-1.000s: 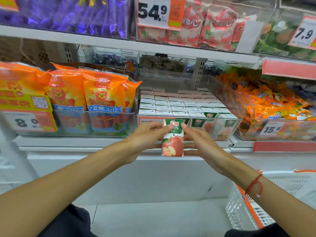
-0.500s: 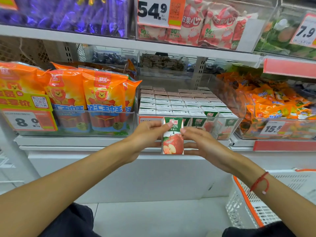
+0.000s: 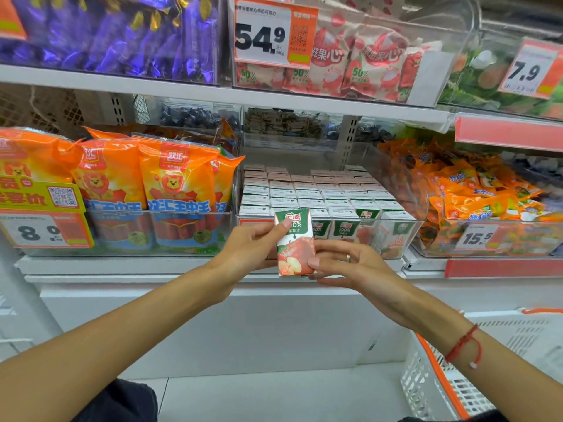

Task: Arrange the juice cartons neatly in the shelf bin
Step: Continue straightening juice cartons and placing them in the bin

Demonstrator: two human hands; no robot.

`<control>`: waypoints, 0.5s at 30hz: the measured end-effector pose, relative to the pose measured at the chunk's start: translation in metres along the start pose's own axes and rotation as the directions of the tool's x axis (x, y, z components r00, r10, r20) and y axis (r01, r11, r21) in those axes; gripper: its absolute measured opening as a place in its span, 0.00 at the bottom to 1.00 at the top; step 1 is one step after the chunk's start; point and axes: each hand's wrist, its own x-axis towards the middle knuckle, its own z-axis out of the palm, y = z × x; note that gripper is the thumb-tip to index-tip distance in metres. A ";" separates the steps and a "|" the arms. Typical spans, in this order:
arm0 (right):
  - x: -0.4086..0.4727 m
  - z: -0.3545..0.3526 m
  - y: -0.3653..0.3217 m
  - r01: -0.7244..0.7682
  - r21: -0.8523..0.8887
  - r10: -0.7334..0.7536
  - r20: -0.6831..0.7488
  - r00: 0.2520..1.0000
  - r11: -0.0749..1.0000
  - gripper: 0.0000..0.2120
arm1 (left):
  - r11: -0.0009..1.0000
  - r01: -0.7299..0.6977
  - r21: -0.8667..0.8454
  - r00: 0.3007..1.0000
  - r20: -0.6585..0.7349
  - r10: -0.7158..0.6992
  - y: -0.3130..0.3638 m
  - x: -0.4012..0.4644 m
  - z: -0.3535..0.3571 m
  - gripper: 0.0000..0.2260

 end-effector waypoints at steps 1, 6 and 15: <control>-0.001 0.002 0.000 0.021 -0.020 -0.021 -0.042 0.999 1.000 0.14 | 0.994 -0.028 0.104 0.999 -0.033 0.032 -0.002 0.001 -0.001 0.10; -0.004 0.014 0.004 0.117 -0.258 -0.180 -0.238 0.954 0.959 0.17 | 0.951 -0.137 0.278 0.985 -0.067 0.162 -0.008 0.000 0.002 0.10; -0.004 0.001 0.001 0.052 -0.043 -0.054 -0.062 0.997 0.998 0.20 | 1.000 -0.009 0.008 0.994 0.113 0.008 0.000 0.000 -0.001 0.12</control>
